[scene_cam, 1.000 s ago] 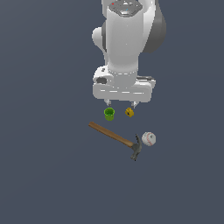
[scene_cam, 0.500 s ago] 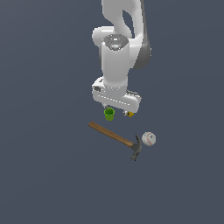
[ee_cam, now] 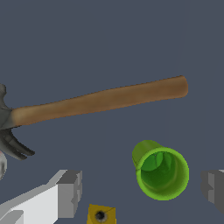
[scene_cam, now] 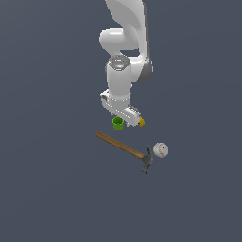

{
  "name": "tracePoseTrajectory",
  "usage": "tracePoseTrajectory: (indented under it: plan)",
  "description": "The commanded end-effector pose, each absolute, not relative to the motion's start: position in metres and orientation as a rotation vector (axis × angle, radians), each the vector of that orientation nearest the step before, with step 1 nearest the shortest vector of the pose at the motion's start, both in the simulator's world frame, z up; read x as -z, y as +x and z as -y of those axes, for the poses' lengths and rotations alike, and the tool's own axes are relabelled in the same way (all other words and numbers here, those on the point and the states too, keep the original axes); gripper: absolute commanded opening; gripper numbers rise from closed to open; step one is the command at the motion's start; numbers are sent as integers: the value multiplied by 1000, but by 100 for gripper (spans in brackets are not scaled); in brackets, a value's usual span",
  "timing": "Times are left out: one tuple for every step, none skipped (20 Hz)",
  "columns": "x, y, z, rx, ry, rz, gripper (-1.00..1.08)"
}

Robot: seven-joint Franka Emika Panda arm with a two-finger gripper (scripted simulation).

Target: Pick up a designated object from a clutter of objects.

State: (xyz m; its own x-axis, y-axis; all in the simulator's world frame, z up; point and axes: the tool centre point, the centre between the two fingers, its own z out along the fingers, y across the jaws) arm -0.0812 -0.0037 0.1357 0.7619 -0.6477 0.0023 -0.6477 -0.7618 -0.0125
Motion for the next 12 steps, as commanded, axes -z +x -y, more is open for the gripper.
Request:
tracePoseTrajectory:
  plan:
    - [-123,-94,7,8,-2906,-1173,100]
    - [-119,-98,9,7,-2894,-1204,100]
    - [-115,-102,10,6,-2883,-1232,100]
    - [-112,-106,11,5,-2873,-1259,100]
    - [-108,-110,12,4,-2863,-1283,100]
    - [-106,-113,12,3,-2854,-1305,100]
    - [-103,-116,13,3,-2845,-1325,100]
    - [-101,-119,14,2,-2838,-1343,100]
    - [-99,-122,14,2,-2831,-1358,100]
    - [-97,-124,15,1,-2825,-1372,100]
    - [-96,-126,15,1,-2820,-1383,100]
    - [-95,-127,15,1,-2816,-1392,100]
